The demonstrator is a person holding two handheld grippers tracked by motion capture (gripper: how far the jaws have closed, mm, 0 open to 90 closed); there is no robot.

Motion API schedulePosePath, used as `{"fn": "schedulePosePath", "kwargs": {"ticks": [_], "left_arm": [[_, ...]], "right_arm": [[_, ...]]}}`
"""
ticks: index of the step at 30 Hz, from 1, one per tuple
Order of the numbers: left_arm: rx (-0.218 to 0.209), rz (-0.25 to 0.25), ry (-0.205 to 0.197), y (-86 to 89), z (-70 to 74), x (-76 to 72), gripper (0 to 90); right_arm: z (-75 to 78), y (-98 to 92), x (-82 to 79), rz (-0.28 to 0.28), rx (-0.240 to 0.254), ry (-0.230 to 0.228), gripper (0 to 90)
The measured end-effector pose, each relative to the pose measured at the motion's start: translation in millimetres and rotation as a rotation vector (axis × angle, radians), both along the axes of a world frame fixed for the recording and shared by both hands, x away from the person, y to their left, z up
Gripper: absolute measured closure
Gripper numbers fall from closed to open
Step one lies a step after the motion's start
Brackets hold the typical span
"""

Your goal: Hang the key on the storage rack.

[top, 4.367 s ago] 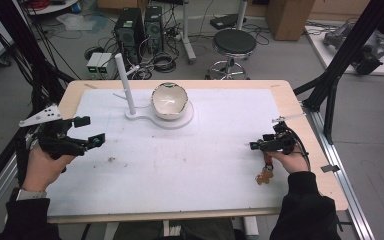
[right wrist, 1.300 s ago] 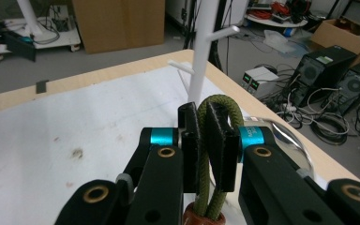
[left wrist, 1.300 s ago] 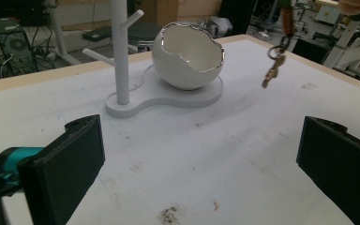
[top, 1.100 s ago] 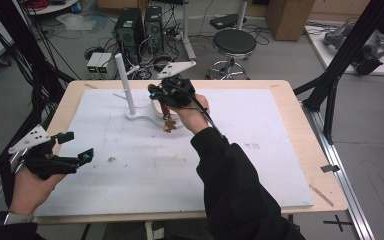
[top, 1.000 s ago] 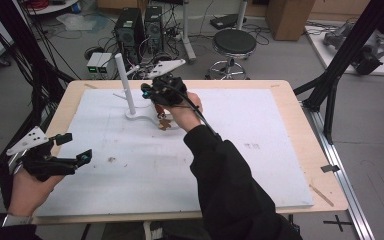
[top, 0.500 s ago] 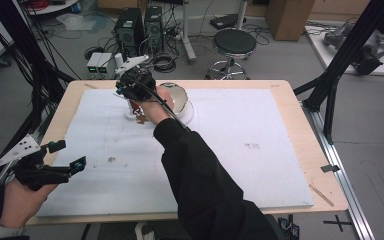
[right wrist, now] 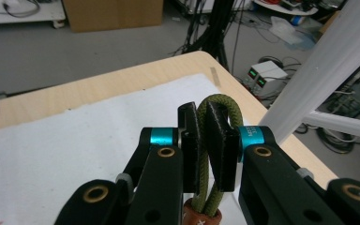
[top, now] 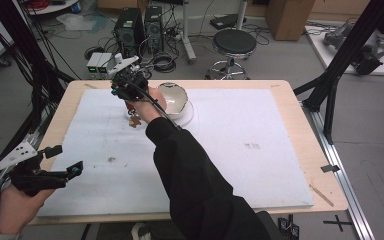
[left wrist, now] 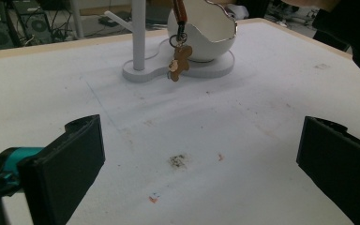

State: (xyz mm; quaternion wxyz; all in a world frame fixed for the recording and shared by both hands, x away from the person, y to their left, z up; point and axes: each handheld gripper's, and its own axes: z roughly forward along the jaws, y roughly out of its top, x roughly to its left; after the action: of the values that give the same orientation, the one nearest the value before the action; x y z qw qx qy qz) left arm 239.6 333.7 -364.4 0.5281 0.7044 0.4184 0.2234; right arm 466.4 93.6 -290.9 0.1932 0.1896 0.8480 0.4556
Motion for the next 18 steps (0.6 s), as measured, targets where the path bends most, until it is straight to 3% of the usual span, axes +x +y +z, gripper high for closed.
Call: {"fn": "schedulePosePath", "kwargs": {"ticks": [4, 18], "left_arm": [[0.003, -0.004, 0.002, -0.3, 0.1, -0.4, 1.7], [0.001, -0.001, 0.010, 0.1, -1.6, -0.1, 1.7]], "right_arm": [[-4.4, 0.7, 2.9, -0.012, -0.024, 0.011, 84.5], [-6.7, 0.3, 4.7, 0.010, -0.036, 0.006, 82.7]]}}
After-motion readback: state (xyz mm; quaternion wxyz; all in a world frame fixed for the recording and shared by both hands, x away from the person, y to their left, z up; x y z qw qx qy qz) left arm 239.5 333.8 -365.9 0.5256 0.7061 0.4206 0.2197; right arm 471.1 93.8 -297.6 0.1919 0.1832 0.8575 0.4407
